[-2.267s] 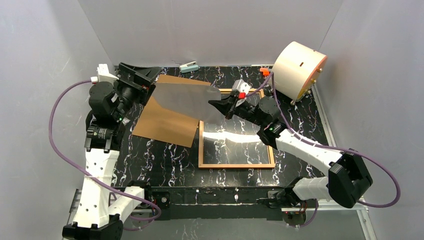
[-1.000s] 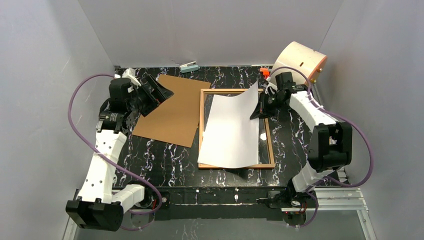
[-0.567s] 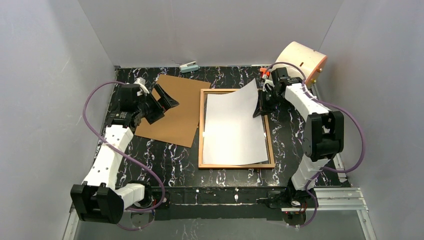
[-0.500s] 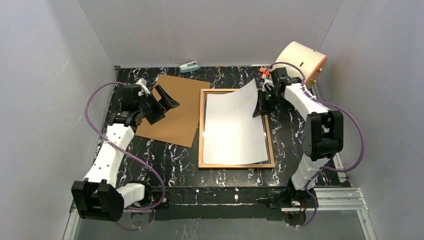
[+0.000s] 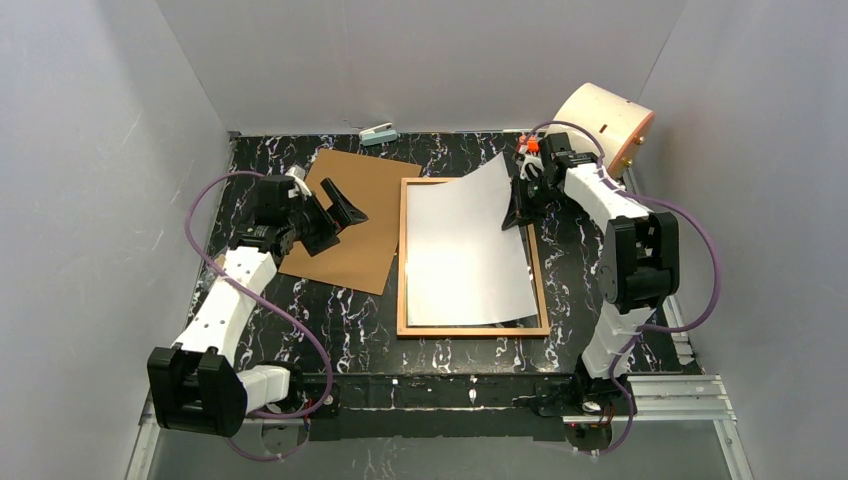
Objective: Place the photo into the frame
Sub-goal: Turn over the photo from the photo frame.
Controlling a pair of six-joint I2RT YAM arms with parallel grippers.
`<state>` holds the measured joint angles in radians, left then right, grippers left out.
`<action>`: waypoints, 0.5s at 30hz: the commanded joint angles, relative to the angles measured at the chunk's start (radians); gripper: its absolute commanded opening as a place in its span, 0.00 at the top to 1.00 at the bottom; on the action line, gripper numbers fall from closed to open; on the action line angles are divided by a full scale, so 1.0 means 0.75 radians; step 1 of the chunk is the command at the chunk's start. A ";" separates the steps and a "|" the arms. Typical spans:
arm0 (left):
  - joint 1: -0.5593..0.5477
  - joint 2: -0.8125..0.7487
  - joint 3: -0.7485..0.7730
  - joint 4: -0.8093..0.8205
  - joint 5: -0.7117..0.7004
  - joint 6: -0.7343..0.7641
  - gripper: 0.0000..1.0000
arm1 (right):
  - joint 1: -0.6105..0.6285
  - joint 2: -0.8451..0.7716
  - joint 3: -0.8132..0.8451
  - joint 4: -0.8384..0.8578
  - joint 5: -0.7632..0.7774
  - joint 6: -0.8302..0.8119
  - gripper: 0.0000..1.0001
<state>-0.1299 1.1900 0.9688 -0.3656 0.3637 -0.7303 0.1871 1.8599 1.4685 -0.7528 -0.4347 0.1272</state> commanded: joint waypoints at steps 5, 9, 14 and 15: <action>-0.029 0.005 -0.016 0.025 0.017 -0.012 0.01 | 0.001 0.001 0.002 0.011 -0.051 0.019 0.81; -0.033 0.001 -0.022 0.024 0.012 -0.012 0.02 | 0.001 -0.010 0.003 -0.002 -0.023 0.045 0.65; -0.037 -0.002 -0.024 0.024 0.009 -0.013 0.02 | 0.000 -0.052 -0.008 0.006 0.067 0.059 0.45; -0.037 -0.002 -0.025 0.025 0.008 -0.012 0.02 | 0.000 -0.058 -0.007 0.004 0.088 0.061 0.43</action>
<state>-0.1532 1.1969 0.9565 -0.3439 0.3634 -0.7441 0.1871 1.8595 1.4673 -0.7532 -0.4240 0.1619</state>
